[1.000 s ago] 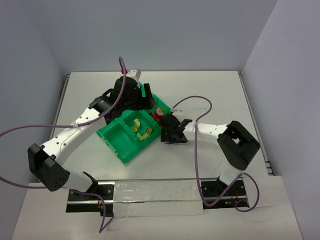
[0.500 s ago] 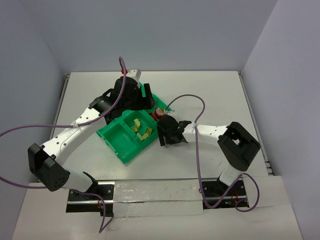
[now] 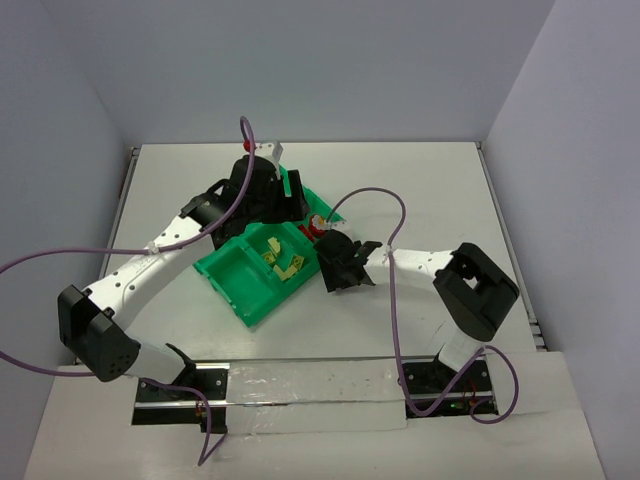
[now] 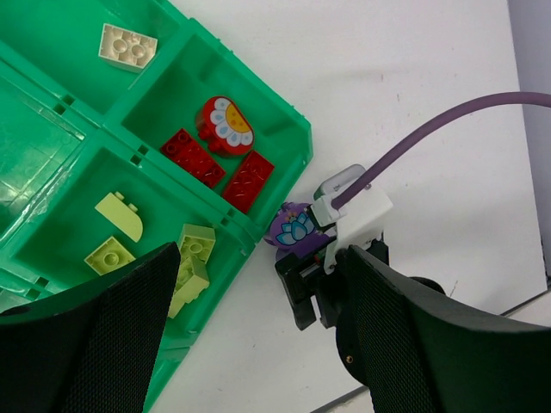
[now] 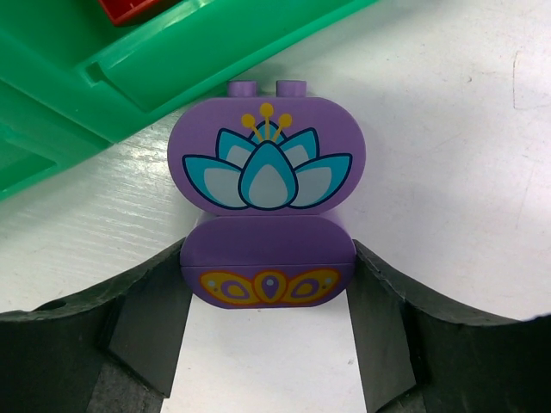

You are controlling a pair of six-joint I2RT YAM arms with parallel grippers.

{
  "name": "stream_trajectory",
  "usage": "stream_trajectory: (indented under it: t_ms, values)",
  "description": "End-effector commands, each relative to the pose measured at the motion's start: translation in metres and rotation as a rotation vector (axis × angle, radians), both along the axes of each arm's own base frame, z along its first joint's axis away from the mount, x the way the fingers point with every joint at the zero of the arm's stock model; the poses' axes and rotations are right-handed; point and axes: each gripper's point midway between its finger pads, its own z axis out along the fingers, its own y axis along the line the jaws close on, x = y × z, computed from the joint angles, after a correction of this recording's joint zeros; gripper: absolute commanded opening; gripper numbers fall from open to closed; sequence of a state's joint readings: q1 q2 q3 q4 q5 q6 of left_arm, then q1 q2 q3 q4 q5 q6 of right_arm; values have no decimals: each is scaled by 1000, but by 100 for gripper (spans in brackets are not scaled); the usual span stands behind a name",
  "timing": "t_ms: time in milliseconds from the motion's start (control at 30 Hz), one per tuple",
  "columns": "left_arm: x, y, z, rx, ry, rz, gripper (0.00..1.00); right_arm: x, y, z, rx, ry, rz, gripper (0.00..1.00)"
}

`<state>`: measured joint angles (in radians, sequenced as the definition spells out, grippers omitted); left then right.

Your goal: Sort the legos into containers by color

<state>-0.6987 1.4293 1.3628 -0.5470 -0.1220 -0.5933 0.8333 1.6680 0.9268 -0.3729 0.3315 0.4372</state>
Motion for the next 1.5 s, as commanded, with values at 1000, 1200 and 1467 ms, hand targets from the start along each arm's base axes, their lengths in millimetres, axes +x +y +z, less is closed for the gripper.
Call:
stream_trajectory:
  t_ms: [1000,1200,1467]
  values:
    - [-27,-58,8,-484,199,-294,85,-23,-19,153,324,-302,70,49]
    - [-34,-79,-5,-512,258,-374,86,-27,-17,161,347,-305,88,49]
    - [-45,-111,-36,-470,337,-461,86,-27,-17,171,362,-323,90,50]
